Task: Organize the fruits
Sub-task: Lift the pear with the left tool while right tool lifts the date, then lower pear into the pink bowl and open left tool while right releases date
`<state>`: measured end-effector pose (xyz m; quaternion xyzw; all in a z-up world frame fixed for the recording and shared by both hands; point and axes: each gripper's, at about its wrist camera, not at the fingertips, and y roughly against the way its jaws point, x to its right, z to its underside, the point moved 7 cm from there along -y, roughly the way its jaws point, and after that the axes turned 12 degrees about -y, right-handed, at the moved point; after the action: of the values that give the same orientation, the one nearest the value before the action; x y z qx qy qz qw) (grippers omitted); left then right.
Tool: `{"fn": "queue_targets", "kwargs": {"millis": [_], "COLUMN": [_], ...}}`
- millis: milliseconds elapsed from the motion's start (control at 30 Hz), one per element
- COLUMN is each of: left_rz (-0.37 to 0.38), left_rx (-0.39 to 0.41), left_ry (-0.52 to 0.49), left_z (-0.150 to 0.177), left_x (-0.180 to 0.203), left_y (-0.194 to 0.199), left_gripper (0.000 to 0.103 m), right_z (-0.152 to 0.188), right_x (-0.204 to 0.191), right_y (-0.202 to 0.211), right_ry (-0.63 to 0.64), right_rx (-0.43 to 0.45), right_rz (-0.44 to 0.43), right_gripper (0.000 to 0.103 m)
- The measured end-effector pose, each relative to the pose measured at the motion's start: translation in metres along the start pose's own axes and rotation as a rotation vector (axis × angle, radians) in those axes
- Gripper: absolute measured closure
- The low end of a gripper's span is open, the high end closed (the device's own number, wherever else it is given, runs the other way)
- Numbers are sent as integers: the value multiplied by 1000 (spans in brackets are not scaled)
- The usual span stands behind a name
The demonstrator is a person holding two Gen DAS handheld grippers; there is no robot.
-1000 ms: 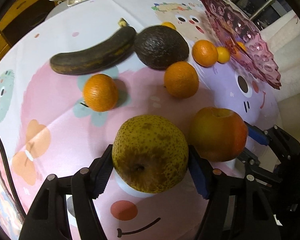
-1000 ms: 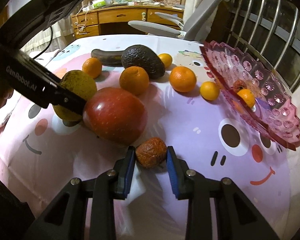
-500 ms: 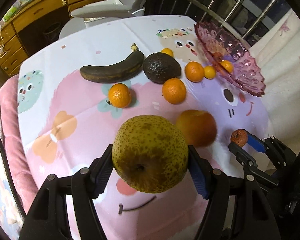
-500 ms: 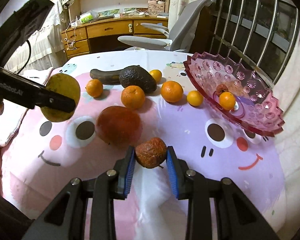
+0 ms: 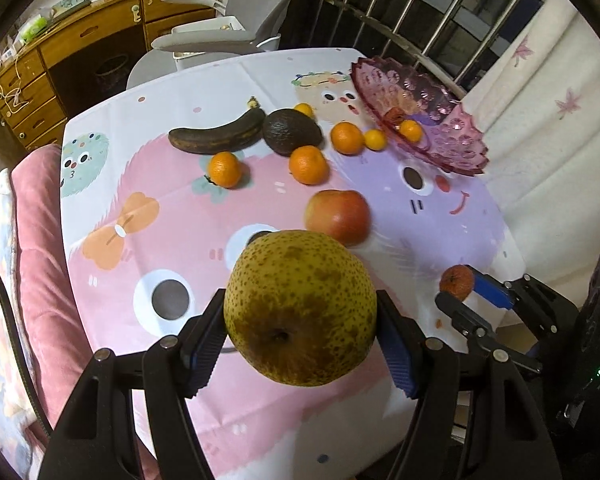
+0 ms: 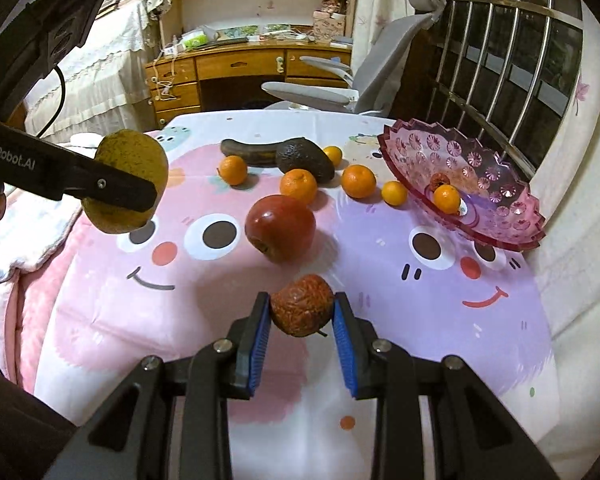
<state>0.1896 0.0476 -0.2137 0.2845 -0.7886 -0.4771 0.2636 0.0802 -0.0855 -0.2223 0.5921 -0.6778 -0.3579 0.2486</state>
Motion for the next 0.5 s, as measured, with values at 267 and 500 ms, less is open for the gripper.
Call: {"fn": "queue_targets", "kwargs": {"millis": [267,500], "left_rz": [4,-9], "left_rx": [20,49], "left_ry": [14,59], "left_z": [-13,-51], "left_x": [44,86], "left_y": [8,-3], "left_gripper": [35,35], "right_z": [-4,-26], "right_x": [27,74], "right_y": [11,12], "right_ry": [17,60], "right_rx": [-9,-13], "right_rz": [-46,-99], "right_gripper": [72,72]}}
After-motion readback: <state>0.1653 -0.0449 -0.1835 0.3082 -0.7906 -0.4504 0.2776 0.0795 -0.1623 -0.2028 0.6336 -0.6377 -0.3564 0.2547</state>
